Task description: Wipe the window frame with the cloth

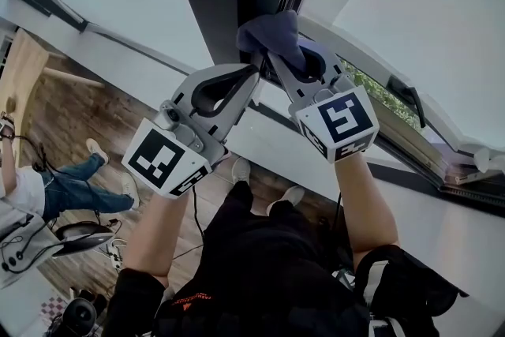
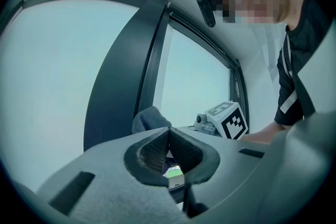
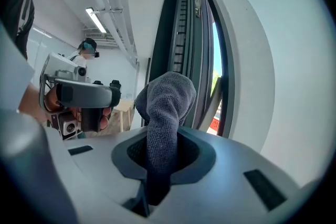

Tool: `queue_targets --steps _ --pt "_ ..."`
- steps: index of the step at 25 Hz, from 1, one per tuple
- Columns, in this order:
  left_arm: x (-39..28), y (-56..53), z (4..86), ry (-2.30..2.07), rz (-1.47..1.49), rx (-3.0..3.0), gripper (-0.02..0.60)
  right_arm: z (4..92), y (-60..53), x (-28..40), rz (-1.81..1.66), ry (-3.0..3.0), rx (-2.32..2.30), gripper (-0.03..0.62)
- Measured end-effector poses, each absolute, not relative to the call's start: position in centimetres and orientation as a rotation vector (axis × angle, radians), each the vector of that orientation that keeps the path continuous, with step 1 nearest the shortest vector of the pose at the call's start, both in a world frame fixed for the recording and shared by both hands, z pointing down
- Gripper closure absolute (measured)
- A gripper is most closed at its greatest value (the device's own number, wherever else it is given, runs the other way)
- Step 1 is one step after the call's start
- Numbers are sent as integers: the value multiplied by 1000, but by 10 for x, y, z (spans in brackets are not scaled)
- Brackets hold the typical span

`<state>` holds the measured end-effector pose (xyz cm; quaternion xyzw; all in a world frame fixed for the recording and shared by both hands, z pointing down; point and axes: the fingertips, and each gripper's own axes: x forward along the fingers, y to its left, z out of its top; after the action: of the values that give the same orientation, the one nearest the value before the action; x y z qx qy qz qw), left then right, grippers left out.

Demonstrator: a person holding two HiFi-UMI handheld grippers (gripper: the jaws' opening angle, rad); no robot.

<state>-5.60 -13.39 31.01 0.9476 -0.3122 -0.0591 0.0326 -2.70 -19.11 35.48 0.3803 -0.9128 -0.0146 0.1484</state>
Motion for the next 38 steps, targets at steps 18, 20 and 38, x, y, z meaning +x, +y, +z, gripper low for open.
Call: queue_targets --steps 18,20,38 --pt "-62 -127 365 -933 -103 2842 563 467 -186 -31 146 -2491 1079 545" --pt "-59 -125 368 -932 -94 2838 563 479 -185 -27 167 -2478 1081 545" --pt "-58 -114 395 -902 -44 2795 563 544 -176 -21 318 -2378 1067 545"
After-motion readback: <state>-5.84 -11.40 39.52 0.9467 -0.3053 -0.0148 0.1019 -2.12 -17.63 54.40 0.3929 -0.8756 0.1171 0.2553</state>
